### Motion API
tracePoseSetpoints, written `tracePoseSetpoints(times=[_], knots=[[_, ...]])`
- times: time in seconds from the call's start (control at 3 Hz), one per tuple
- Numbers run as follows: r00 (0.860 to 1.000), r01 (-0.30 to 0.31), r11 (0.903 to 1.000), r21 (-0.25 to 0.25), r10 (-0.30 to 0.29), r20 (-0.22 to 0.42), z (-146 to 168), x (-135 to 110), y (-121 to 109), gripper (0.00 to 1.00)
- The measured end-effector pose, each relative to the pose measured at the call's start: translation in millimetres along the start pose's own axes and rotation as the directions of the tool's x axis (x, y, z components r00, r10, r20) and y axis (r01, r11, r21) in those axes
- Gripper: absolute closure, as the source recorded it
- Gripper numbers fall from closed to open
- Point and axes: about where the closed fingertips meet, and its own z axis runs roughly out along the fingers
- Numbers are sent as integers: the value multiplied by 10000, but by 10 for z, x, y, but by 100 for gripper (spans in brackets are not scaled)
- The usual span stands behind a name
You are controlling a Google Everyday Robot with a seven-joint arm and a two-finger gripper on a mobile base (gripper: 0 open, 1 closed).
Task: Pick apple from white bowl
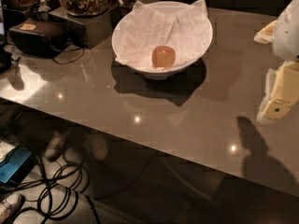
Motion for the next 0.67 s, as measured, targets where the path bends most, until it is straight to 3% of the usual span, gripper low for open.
tracePoseSetpoints(times=[0.33, 0.67], knots=[[9999, -38, 10000, 48, 39, -97, 13, -91, -60, 0], [9983, -548, 9974, -463, 540, -197, 164, -247, -265, 0]])
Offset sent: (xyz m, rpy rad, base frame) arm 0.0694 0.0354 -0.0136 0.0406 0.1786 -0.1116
